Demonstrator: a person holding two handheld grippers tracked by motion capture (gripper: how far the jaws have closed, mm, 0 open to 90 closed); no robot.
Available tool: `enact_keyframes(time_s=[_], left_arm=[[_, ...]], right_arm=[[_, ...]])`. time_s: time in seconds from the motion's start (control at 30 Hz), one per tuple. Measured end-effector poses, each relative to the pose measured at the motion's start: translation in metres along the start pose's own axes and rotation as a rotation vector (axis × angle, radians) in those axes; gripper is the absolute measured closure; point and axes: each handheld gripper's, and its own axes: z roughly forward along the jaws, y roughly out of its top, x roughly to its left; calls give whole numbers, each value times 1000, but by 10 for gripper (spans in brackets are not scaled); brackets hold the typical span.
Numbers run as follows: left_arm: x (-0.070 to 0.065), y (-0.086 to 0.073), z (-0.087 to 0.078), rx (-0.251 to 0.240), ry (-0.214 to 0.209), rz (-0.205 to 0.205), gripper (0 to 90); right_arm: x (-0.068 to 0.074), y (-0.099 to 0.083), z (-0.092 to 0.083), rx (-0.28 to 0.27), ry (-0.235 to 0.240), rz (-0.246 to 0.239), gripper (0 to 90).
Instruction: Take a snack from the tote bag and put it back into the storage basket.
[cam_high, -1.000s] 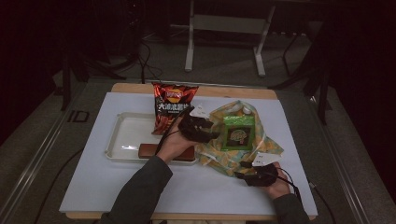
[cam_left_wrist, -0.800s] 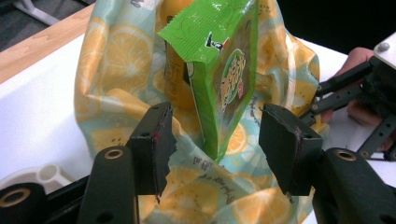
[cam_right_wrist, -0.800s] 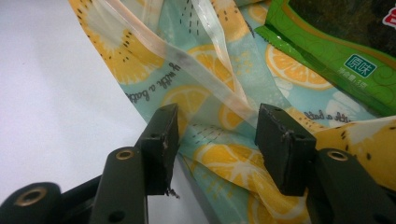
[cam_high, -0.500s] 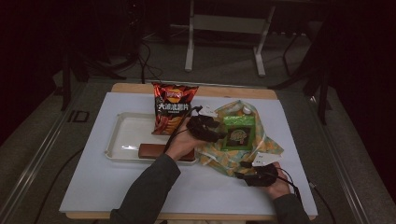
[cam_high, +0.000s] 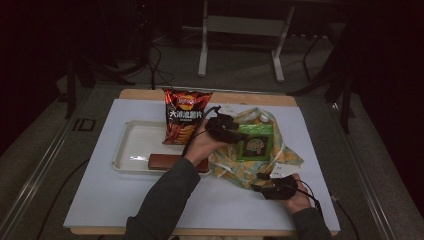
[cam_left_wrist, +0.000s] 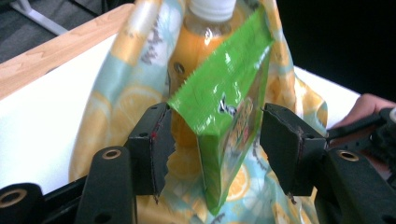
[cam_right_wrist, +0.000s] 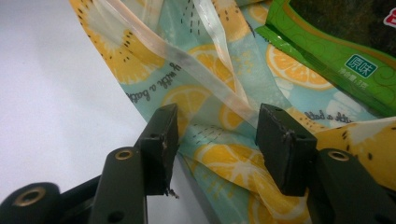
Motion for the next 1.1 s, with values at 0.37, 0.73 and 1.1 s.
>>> enact_keyframes(time_s=[0.37, 0.73, 1.1], left_arm=[[5, 5, 6, -14, -3, -36, 553], [-4, 8, 12, -24, 3, 3, 630], [-13, 9, 17, -34, 28, 30, 762]], right_arm=[[0, 0, 0, 2, 3, 1, 483], [0, 0, 0, 2, 4, 1, 483], [0, 0, 0, 2, 4, 2, 483]])
